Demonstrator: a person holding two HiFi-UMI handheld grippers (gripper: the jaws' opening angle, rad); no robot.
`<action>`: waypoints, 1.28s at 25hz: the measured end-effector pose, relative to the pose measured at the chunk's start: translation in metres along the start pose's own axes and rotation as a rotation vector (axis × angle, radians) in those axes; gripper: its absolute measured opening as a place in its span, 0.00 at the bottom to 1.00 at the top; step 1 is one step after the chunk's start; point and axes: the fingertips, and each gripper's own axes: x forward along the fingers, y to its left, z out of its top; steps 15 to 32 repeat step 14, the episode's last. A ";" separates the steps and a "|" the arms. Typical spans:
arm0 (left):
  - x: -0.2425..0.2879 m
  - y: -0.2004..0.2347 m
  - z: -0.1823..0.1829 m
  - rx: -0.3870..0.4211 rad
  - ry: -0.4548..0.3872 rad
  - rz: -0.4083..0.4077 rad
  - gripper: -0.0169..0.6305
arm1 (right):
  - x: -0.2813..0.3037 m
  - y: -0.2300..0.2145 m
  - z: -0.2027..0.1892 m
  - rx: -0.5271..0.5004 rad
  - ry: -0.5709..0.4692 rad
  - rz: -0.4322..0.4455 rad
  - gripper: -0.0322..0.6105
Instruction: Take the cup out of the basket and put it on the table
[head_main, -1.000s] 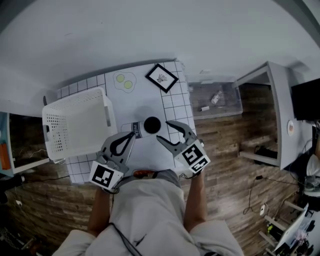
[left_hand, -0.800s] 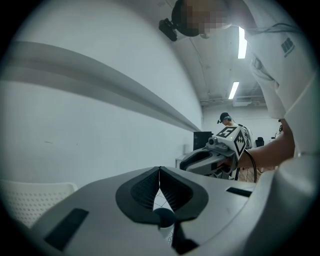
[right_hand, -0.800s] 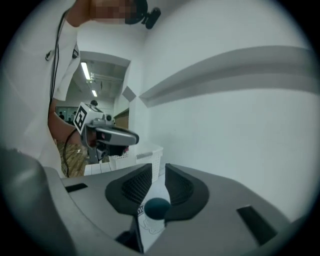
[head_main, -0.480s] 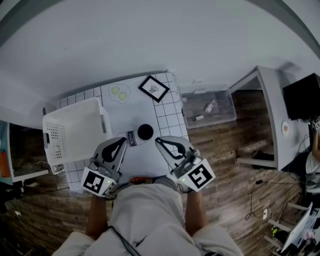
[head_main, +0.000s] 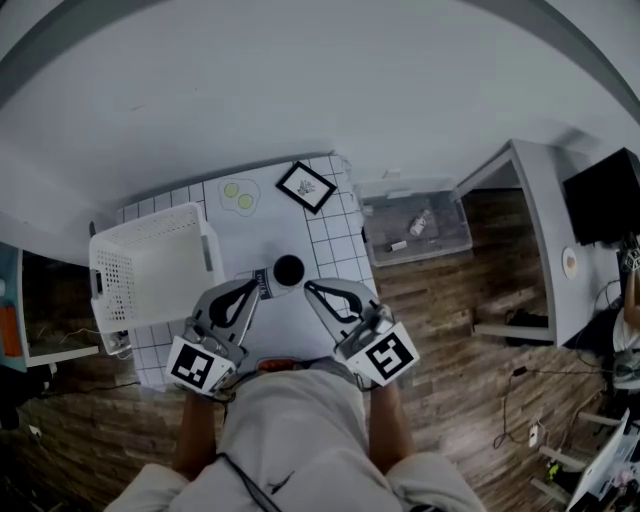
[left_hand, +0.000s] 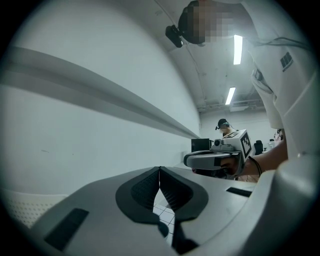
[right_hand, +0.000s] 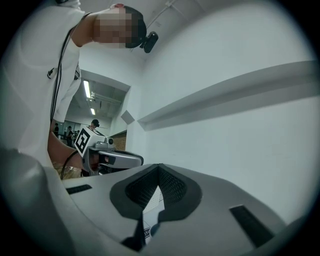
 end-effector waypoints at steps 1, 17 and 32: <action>0.000 0.000 -0.001 0.001 0.004 -0.001 0.04 | 0.000 -0.001 -0.001 -0.002 0.001 -0.002 0.06; -0.004 -0.001 -0.001 -0.005 0.003 -0.003 0.04 | -0.003 0.003 -0.012 -0.013 0.022 -0.015 0.06; -0.004 -0.001 -0.001 -0.005 0.003 -0.003 0.04 | -0.003 0.003 -0.012 -0.013 0.022 -0.015 0.06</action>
